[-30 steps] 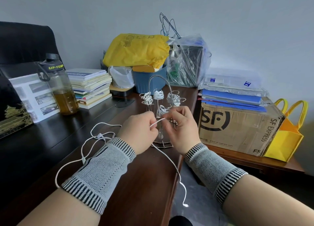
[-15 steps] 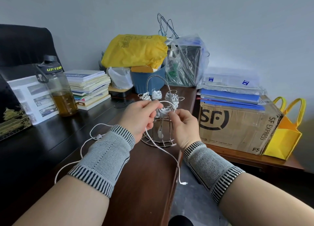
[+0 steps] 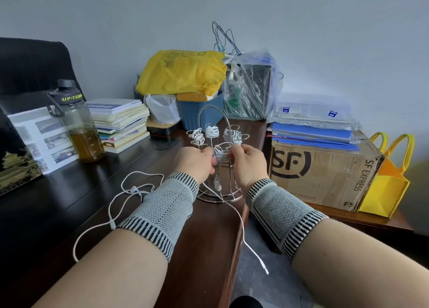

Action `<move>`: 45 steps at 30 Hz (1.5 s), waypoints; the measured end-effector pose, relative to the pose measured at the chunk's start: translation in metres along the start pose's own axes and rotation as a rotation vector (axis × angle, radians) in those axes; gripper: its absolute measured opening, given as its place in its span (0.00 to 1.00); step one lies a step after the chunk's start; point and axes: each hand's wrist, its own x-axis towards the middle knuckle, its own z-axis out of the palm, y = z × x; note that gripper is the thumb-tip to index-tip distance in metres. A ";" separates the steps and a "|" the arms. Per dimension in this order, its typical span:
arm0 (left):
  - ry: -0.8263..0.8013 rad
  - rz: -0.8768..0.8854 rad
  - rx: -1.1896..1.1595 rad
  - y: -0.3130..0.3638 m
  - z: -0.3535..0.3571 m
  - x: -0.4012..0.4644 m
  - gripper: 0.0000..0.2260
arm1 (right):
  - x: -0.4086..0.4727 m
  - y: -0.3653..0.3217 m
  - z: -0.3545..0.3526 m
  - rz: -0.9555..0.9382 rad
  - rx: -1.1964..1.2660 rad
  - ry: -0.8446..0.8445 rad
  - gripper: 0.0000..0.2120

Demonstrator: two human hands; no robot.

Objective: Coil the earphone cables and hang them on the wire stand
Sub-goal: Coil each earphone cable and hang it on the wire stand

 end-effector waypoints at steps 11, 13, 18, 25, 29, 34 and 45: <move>-0.127 -0.084 -0.370 -0.014 -0.004 -0.010 0.12 | 0.012 0.004 -0.004 0.032 -0.071 0.033 0.13; -0.147 -0.052 -0.410 -0.018 -0.004 -0.014 0.16 | 0.007 0.007 -0.005 0.003 0.005 0.053 0.08; -0.157 0.025 -0.484 -0.031 0.000 -0.015 0.22 | -0.006 0.013 -0.009 -0.142 0.028 -0.037 0.05; -0.108 0.068 -0.446 -0.041 0.003 -0.015 0.14 | -0.011 0.014 -0.005 -0.178 -0.043 -0.024 0.09; -0.100 0.088 -0.403 -0.040 0.003 -0.016 0.14 | -0.009 0.011 -0.002 -0.154 -0.014 0.012 0.09; -0.115 0.102 -0.398 -0.041 0.000 -0.017 0.21 | -0.006 0.012 0.000 -0.145 -0.014 0.038 0.07; -0.083 0.120 -0.249 -0.026 -0.006 -0.012 0.11 | -0.007 0.021 0.001 -0.218 -0.046 0.023 0.03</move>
